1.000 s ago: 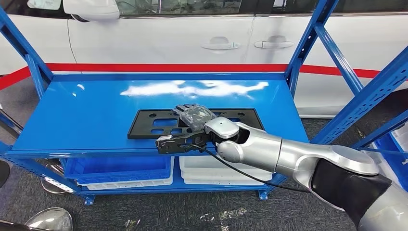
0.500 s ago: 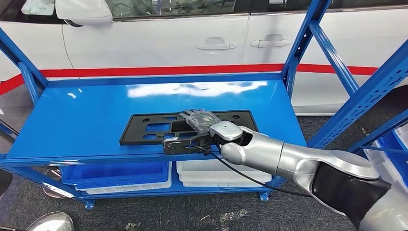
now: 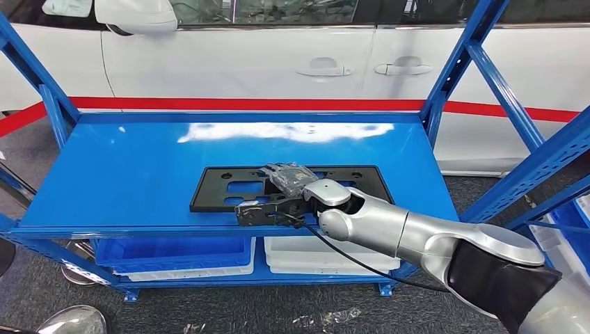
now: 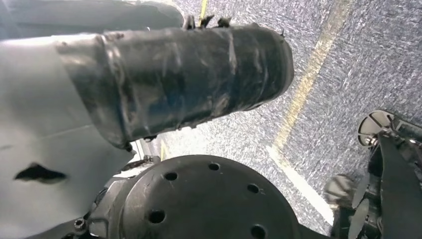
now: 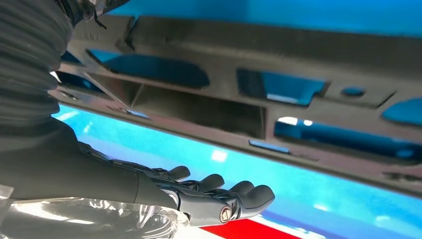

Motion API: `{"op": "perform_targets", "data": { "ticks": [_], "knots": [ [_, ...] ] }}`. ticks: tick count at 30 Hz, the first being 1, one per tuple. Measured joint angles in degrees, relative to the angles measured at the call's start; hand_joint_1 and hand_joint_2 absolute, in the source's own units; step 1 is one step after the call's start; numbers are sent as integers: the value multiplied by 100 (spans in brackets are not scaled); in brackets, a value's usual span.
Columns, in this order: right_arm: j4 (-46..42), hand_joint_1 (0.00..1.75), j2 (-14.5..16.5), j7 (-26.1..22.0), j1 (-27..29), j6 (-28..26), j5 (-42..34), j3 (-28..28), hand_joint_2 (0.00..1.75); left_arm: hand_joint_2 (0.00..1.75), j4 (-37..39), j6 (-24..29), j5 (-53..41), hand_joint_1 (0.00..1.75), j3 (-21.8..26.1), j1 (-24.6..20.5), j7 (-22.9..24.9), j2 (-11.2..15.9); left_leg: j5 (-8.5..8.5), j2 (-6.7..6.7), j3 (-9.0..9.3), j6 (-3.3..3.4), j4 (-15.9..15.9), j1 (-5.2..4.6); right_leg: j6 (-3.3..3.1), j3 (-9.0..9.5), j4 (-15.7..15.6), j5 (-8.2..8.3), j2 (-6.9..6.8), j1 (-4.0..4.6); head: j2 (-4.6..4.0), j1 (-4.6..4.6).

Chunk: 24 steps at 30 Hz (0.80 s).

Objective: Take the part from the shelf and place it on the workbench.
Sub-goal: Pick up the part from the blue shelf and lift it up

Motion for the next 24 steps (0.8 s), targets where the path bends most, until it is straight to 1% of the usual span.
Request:
{"op": "perform_targets", "data": {
  "ticks": [1, 2, 3, 4, 6, 7, 8, 9, 10, 11, 12, 13, 14, 15, 16, 17, 18, 19, 20, 21, 22, 23, 24],
  "knots": [
    [23, 0, 12, -23, -2, -9, -4, -3, 175, 0, 0, 4, 0, 0, 0, -4, -12, 1, -20, -2, 9, -20, 10, -9, -21, 158, -351, 129, 1, 15, 0, -3],
    [46, 0, 25, -43, -1, -17, -7, -7, 175, 0, 0, 9, 1, 0, 0, -10, -23, 2, -29, -3, 11, -46, 10, -17, -37, 259, -566, 183, 2, 31, 0, -4],
    [68, 0, 39, -60, 4, -23, -10, -8, 175, 0, 0, 14, 1, 0, 0, -15, -32, 4, -33, -4, 8, -72, 3, -23, -51, 301, -655, 171, 3, 48, 0, -8],
    [86, 0, 52, -74, 10, -27, -10, -9, 175, 0, 0, 18, 2, 0, 1, -20, -39, 6, -32, -5, 9, -99, -5, -29, -65, 312, -680, 165, 6, 59, 0, -9],
    [114, 0, 76, -98, 22, -30, -13, -11, 175, 0, 1, 26, 2, 0, 2, -17, -43, 26, -76, 5, -5, -154, 25, -28, -116, 341, -713, 177, 5, 25, 0, -14],
    [126, 0, 85, -106, 20, -30, -14, -14, 175, 0, 2, 28, 2, 0, 2, -14, -44, 36, -156, 14, -57, -180, 150, -28, -151, 363, -738, 183, 3, 7, 0, -22],
    [136, 0, 98, -113, 20, -30, -15, -16, 175, 0, 3, 30, 2, 0, 2, -12, -48, 46, -286, 23, -174, -203, 394, -25, -182, 385, -756, 184, 1, -8, 0, -28],
    [148, 0, 107, -117, 21, -27, -19, -18, 175, 0, 3, 30, 2, 0, 2, -9, -52, 50, -444, 29, -341, -220, 741, -21, -206, 394, -760, 178, 0, -2, 0, -34],
    [159, 0, 119, -123, 27, -23, -24, -19, 175, 0, 4, 29, 2, 0, 2, -9, -58, 52, -595, 32, -550, -232, 1130, -17, -226, 395, -757, 172, -1, 3, 0, -38],
    [171, 0, 129, -126, 38, -19, -32, -18, 175, 0, 4, 28, 2, 0, 2, -8, -63, 54, -684, 33, -733, -241, 1446, -15, -235, 396, -752, 163, -1, 9, 0, -34],
    [184, 0, 139, -129, 46, -14, -42, -18, 175, 0, 4, 28, 2, 0, 2, -6, -66, 56, -672, 33, -837, -245, 1589, -15, -240, 398, -743, 153, 1, 13, 0, -36],
    [197, 0, 150, -130, 51, -12, -50, -18, 175, 0, 4, 27, 2, 0, 2, -5, -67, 57, -551, 34, -828, -242, 1510, -15, -240, 404, -729, 139, 3, 14, 0, -35],
    [208, 0, 158, -131, 52, -10, -60, -18, 175, 0, 4, 27, 2, 0, 3, -4, -67, 61, -347, 34, -706, -231, 1216, -15, -235, 413, -711, 119, 7, 14, 0, -36],
    [218, 0, 167, -134, 51, -4, -67, -18, 175, 0, 4, 25, 2, 0, 3, -5, -67, 69, -147, 35, -531, -213, 812, -15, -224, 422, -690, 96, 10, 14, 0, -36],
    [227, 0, 173, -137, 48, 4, -75, -18, 175, 0, 4, 20, 4, 0, 4, -6, -69, 77, -8, 35, -354, -196, 446, -25, -204, 424, -664, 72, 15, 27, 0, -38],
    [236, 0, 178, -142, 46, 18, -84, -18, 175, 0, 4, 10, 7, 0, 7, -9, -74, 86, 64, 33, -230, -176, 196, -34, -183, 423, -649, 55, 19, 38, 0, -34],
    [247, 0, 183, -149, 44, 38, -92, -18, 175, 0, 4, 0, 10, 0, 11, -11, -80, 91, 68, 30, -173, -159, 80, -44, -160, 421, -641, 45, 21, 48, 0, -33],
    [259, 0, 191, -155, 42, 58, -103, -18, 175, 0, 4, -9, 14, 0, 15, -11, -90, 95, 59, 26, -154, -142, 64, -56, -136, 422, -645, 42, 22, 57, 0, -31],
    [270, 32, 199, -163, 40, 76, -117, -18, 175, 0, 4, -15, 16, 0, 19, -9, -105, 97, 70, 24, -146, -113, 50, -49, -110, 431, -655, 39, 22, 56, 0, -29],
    [282, 75, 205, -169, 37, 89, -139, -18, 175, 0, 4, -16, 17, 0, 21, -5, -121, 99, 80, 24, -126, -86, 24, -39, -80, 430, -635, 14, 19, 52, 0, -28],
    [294, 119, 209, -173, 26, 95, -168, -18, 175, 0, 5, -16, 17, 0, 22, -3, -142, 105, 91, 26, -104, -55, -3, -26, -47, 396, -544, -54, 14, 49, 0, -16],
    [305, 163, 210, -178, 11, 97, -197, -17, 175, 0, 5, -15, 17, 0, 23, -2, -163, 113, 100, 30, -84, -15, -29, -11, -14, 303, -331, -182, 10, 41, 0, -4],
    [316, 175, 211, -186, -2, 98, -231, -14, 175, 0, 7, -15, 18, 0, 26, -3, -185, 122, 99, 32, -75, 15, -38, -6, 18, 153, -3, -351, 5, 25, 0, 7]
  ]
}}
